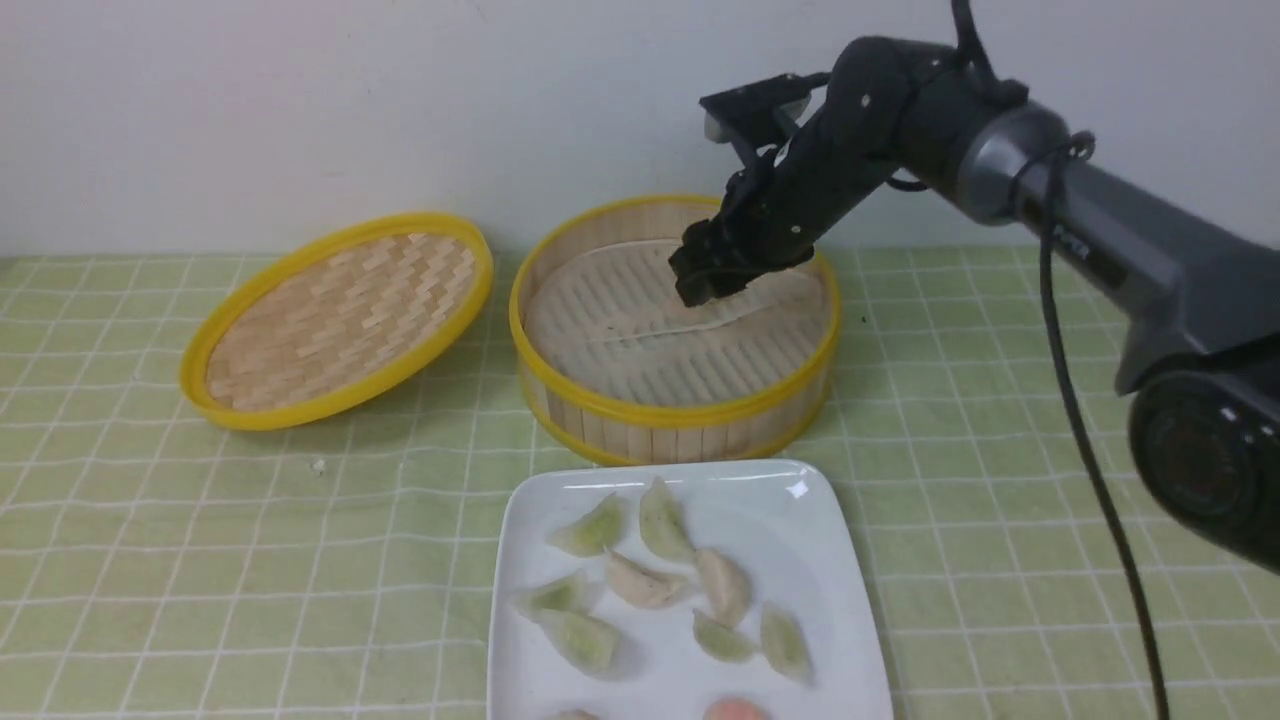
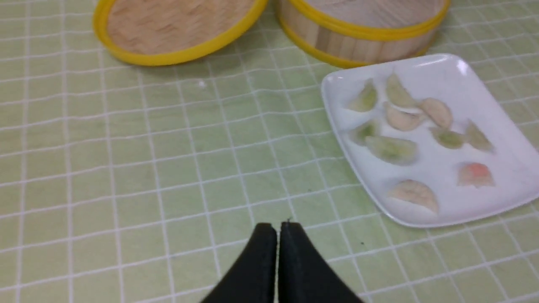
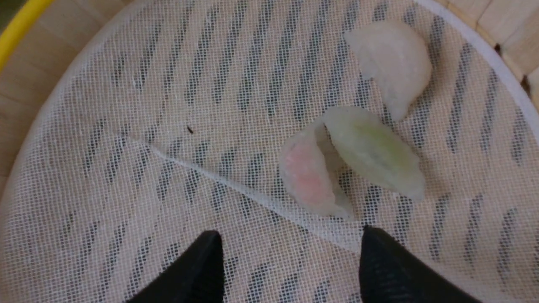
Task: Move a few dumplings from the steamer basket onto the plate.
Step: Use the right arm to grab a dumpling from inside the steamer, then use the right arm to put the dumpling into the plate
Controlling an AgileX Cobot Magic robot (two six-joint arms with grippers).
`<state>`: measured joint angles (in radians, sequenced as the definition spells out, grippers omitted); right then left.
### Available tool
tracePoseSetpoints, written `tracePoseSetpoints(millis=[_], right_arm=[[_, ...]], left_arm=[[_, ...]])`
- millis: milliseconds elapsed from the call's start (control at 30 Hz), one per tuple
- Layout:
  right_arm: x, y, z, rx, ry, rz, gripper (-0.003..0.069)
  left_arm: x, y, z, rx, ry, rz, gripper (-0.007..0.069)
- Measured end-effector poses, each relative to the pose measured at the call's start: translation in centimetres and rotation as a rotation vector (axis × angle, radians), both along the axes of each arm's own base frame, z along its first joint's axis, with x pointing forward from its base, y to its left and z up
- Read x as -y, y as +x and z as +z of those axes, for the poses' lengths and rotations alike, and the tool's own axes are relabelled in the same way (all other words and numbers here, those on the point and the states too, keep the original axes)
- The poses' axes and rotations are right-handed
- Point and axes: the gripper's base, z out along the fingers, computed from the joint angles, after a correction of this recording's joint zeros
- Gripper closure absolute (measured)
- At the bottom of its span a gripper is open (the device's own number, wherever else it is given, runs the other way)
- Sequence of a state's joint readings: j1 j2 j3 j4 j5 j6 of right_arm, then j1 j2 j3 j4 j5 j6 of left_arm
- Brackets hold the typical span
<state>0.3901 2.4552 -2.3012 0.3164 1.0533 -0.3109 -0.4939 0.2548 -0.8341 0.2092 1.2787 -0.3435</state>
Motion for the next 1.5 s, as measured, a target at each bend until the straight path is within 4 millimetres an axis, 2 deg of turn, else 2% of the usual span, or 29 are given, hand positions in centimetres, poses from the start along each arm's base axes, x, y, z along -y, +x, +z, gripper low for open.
tracePoseSetpoints(millis=[100, 300, 567, 733, 767, 833, 933, 1167, 1233, 1400, 1500], right_arm=[[-0.4, 0.4, -1.5, 0.003, 0.003, -0.005, 0.0253], [-0.6, 1.1, -3.2, 0.035, 0.015, -0.026, 0.0252], [-0.7, 1.6, -4.8, 0.049, 0.008, -0.022, 0.0261], [-0.7, 1.7, -5.0, 0.068, -0.002, -0.006, 0.0379], [-0.7, 1.7, -4.9, 0.070, -0.009, -0.002, 0.0459], [-0.6, 1.5, -4.5, 0.051, -0.014, 0.006, 0.0592], [-0.6, 0.9, -3.2, 0.018, -0.023, 0.026, 0.0655], [-0.2, -0.8, 2.3, -0.051, -0.009, 0.031, 0.0670], [-0.2, -1.1, 3.3, -0.051, -0.006, 0.033, 0.0670], [-0.2, -1.1, 3.4, -0.059, -0.006, 0.030, 0.0670], [-0.3, -0.5, 2.0, -0.060, -0.003, 0.010, 0.0653]], left_arm=[[-0.6, 0.2, 0.1, 0.019, 0.012, 0.066, 0.0631], [-0.9, 0.3, 0.2, 0.034, 0.036, 0.096, 0.0631], [-1.1, 0.4, 0.3, 0.043, 0.043, 0.121, 0.0631], [-1.1, 0.4, 0.3, 0.043, 0.043, 0.121, 0.0631], [-1.1, 0.4, 0.3, 0.043, 0.043, 0.121, 0.0631], [-1.1, 0.4, 0.3, 0.043, 0.043, 0.121, 0.0631], [-1.1, 0.4, 0.3, 0.043, 0.043, 0.122, 0.0631], [-1.3, 0.4, 0.3, 0.050, 0.055, 0.132, 0.0631], [-1.3, 0.4, 0.3, 0.052, 0.059, 0.135, 0.0631], [-1.4, 0.4, 0.4, 0.058, 0.069, 0.145, 0.0631], [-1.5, 0.5, 0.4, 0.061, 0.073, 0.149, 0.0631]])
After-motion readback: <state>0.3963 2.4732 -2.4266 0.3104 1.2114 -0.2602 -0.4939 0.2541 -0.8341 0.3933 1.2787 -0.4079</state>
